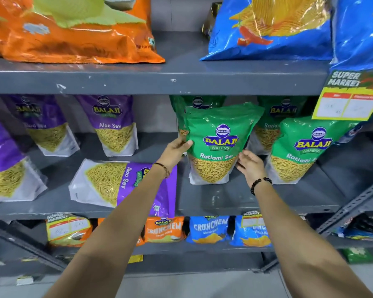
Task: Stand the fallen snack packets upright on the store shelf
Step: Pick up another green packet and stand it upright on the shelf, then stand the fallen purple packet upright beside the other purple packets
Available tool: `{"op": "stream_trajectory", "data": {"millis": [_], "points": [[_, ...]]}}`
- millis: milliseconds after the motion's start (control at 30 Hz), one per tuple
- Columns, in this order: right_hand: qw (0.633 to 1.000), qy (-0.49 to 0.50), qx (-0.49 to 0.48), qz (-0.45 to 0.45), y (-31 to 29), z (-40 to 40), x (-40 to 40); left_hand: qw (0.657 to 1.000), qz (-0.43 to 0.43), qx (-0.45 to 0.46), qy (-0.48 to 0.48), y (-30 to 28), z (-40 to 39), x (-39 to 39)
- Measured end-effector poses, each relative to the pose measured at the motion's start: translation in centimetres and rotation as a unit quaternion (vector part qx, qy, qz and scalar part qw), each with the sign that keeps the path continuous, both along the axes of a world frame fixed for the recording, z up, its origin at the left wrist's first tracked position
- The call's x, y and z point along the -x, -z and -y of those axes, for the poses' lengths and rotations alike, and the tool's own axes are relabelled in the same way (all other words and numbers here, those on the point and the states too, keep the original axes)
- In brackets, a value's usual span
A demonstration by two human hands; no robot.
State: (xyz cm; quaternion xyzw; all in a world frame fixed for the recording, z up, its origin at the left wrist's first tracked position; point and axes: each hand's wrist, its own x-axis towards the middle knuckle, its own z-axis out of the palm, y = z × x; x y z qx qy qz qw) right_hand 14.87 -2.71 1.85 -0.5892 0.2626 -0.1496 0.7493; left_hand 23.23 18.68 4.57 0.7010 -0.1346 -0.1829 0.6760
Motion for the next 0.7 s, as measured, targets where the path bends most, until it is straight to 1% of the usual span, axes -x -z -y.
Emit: {"op": "stream_trajectory", "data": {"millis": [67,167,200,233,267,300,367,433,467,500,600,700], "points": [[0.999,0.042,-0.004,-0.013,0.0,-0.7,0.2,0.999,0.019,-0.039,-0.008,0.1,-1.7,-0.9],[0.992,0.119,-0.026,-0.025,0.3,-2.5,0.7,0.993,0.044,-0.093,-0.060,0.4,-5.3,-2.5],[0.988,0.150,-0.033,-0.022,0.4,-3.6,0.9,0.988,0.064,-0.121,-0.076,0.5,-6.8,-3.1],[0.983,0.178,-0.034,-0.021,0.6,-4.5,1.0,0.977,0.093,-0.171,-0.086,0.6,-8.1,-3.7],[0.978,0.203,-0.030,-0.023,0.7,-5.3,1.0,0.957,0.124,-0.248,-0.086,0.7,-9.5,-4.3],[0.973,0.228,-0.026,-0.025,0.9,-6.8,1.1,0.925,0.147,-0.343,-0.072,0.8,-11.3,-4.9],[0.960,0.279,-0.008,-0.032,1.3,-9.9,1.4,0.845,0.150,-0.513,-0.015,0.8,-14.9,-5.8],[0.945,0.320,0.035,-0.060,1.8,-13.5,2.0,0.780,0.151,-0.605,0.056,0.9,-17.8,-6.3],[0.937,0.335,0.052,-0.082,2.0,-15.5,2.4,0.770,0.146,-0.617,0.073,1.1,-18.9,-6.5],[0.929,0.348,0.063,-0.106,2.3,-17.4,2.8,0.769,0.139,-0.618,0.085,1.2,-19.9,-6.5],[0.911,0.380,0.067,-0.147,3.0,-22.9,3.9,0.781,0.156,-0.598,0.093,1.1,-21.9,-5.5],[0.919,0.352,0.039,-0.173,3.7,-27.3,4.5,0.785,0.163,-0.591,0.088,0.9,-22.7,-5.0]]}}
